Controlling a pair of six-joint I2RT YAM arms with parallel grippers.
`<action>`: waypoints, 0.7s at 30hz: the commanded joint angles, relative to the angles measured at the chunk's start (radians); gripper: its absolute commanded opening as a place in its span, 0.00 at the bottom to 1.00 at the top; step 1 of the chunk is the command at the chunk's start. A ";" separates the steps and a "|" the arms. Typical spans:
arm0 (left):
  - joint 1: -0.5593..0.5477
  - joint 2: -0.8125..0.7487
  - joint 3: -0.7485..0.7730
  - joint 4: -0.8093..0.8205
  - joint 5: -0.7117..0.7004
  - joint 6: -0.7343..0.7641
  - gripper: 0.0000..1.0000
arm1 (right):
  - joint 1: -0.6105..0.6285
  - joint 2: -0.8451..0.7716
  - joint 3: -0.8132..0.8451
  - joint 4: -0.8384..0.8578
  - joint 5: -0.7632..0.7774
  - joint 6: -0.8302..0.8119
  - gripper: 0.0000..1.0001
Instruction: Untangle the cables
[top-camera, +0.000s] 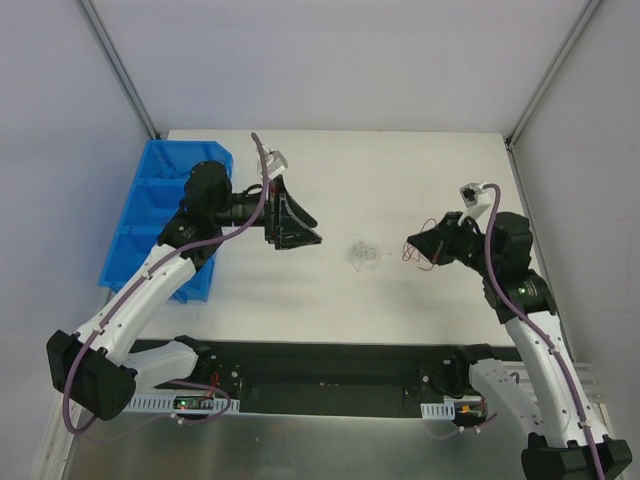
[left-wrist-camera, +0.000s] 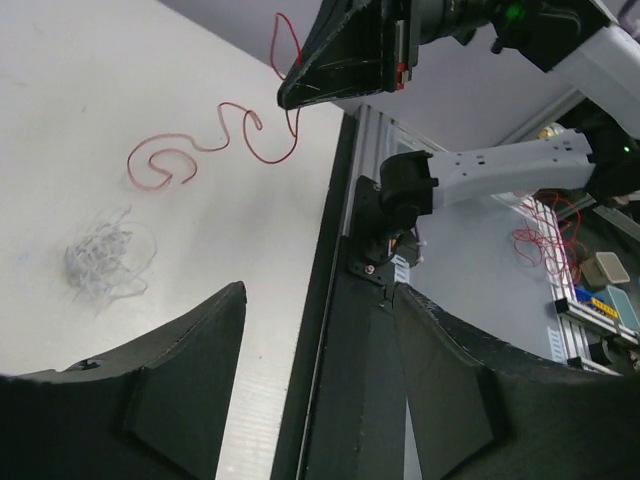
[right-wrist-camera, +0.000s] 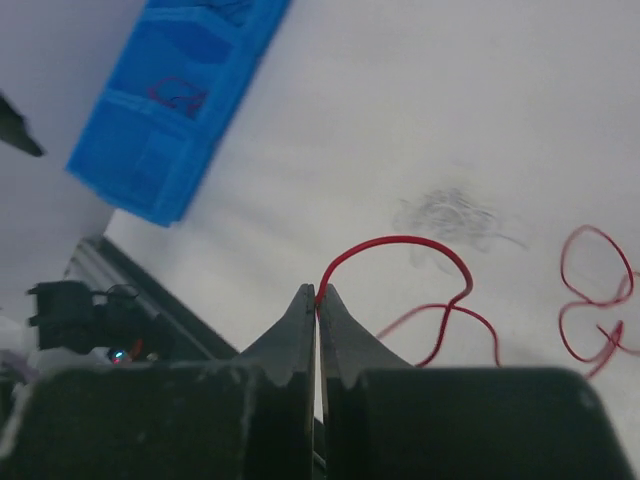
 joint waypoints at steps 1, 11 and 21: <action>-0.055 -0.059 -0.051 0.193 0.063 -0.024 0.59 | 0.052 0.053 0.111 0.162 -0.336 0.051 0.01; -0.257 -0.111 -0.256 0.533 -0.285 -0.053 0.75 | 0.158 0.188 0.285 0.568 -0.417 0.445 0.01; -0.277 -0.108 -0.384 0.762 -0.597 -0.144 0.70 | 0.260 0.398 0.457 0.906 -0.410 0.757 0.01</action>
